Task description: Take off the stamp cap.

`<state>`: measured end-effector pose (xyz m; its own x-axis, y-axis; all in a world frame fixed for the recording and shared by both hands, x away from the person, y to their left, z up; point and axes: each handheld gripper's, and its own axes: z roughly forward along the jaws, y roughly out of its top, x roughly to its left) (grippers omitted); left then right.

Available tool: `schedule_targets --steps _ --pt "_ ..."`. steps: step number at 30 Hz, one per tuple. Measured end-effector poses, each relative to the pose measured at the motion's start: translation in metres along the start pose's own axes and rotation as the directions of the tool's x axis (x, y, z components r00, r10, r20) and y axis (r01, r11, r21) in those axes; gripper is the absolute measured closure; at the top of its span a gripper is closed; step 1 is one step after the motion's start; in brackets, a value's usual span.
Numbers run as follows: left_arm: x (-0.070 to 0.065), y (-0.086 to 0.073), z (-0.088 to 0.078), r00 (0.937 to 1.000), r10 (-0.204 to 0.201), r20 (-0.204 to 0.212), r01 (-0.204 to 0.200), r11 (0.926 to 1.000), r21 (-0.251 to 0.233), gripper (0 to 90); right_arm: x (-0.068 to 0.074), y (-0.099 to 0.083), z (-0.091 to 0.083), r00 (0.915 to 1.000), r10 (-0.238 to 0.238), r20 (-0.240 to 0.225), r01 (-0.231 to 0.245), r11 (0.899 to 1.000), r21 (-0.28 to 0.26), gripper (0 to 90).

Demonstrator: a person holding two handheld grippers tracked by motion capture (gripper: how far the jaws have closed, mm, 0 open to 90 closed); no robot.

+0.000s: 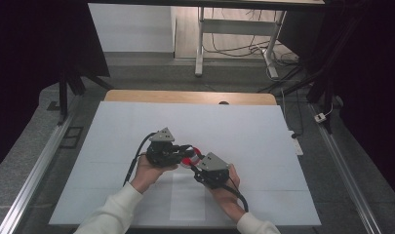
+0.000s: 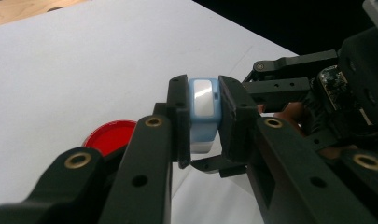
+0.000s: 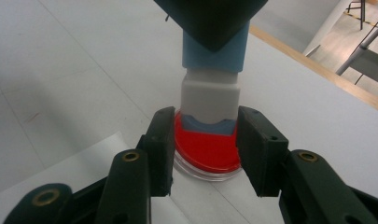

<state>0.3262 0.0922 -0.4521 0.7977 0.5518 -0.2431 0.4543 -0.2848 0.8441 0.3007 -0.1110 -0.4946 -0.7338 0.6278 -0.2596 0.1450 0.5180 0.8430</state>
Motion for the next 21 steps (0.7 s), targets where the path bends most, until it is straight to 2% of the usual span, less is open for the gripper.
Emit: schedule_targets --steps 11,21 --pt "0.0003 -0.0004 0.001 1.0 0.001 -0.003 -0.001 1.0 0.005 75.2 0.0007 0.0008 0.0011 1.0 -0.002 0.004 0.002 1.0 -0.002 63.7" --pt "0.0004 -0.0014 0.0026 1.0 0.0 -0.004 0.0 0.9999 0.013 75.2 0.001 0.0007 0.0012 0.9999 -0.009 0.005 0.009 1.0 0.021 65.3"
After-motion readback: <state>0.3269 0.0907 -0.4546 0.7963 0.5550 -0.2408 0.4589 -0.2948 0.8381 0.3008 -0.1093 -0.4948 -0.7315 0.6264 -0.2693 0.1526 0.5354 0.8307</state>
